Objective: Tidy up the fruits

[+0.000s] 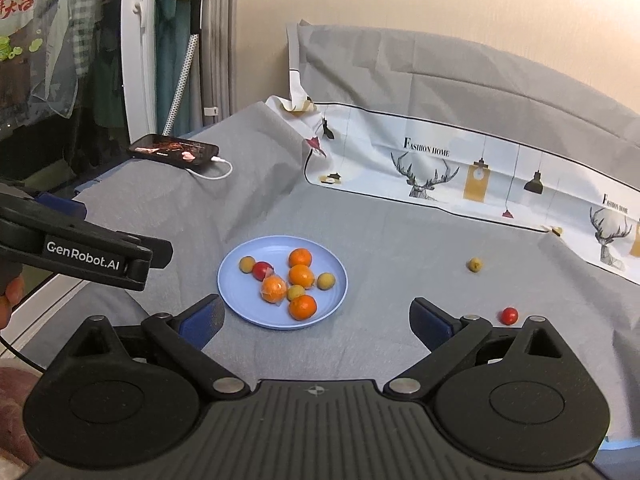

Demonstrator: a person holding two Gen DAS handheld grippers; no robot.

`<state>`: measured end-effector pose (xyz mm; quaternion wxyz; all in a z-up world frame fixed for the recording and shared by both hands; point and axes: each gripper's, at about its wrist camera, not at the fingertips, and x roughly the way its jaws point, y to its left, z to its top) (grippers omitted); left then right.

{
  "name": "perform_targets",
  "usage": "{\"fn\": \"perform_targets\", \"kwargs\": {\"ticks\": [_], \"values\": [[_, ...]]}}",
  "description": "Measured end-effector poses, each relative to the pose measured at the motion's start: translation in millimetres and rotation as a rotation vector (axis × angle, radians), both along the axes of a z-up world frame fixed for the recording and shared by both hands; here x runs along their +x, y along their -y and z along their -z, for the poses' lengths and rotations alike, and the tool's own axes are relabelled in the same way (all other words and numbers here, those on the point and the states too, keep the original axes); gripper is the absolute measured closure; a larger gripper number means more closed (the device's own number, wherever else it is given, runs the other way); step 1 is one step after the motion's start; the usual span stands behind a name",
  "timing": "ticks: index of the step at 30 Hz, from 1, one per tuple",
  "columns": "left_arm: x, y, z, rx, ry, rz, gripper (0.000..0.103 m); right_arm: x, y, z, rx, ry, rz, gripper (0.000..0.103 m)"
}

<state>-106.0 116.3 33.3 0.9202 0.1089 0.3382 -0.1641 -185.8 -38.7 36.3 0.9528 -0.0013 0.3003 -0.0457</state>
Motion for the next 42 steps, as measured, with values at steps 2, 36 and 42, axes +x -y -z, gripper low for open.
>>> {"fn": "perform_targets", "kwargs": {"ticks": [2, 36, 42], "values": [[-1.6, 0.9, -0.4, 0.000, 0.001, 0.002, 0.000, -1.9, -1.1, 0.1, -0.004, 0.001, -0.004, 0.004], [17.0, 19.1, 20.3, 0.118, -0.062, 0.044, 0.000, 10.4, 11.0, 15.3, 0.056, -0.049, 0.050, 0.001], [23.2, 28.4, 21.9, 0.130, -0.072, 0.056, 0.000, 13.3, 14.9, 21.5, 0.069, -0.068, 0.056, 0.001]]}}
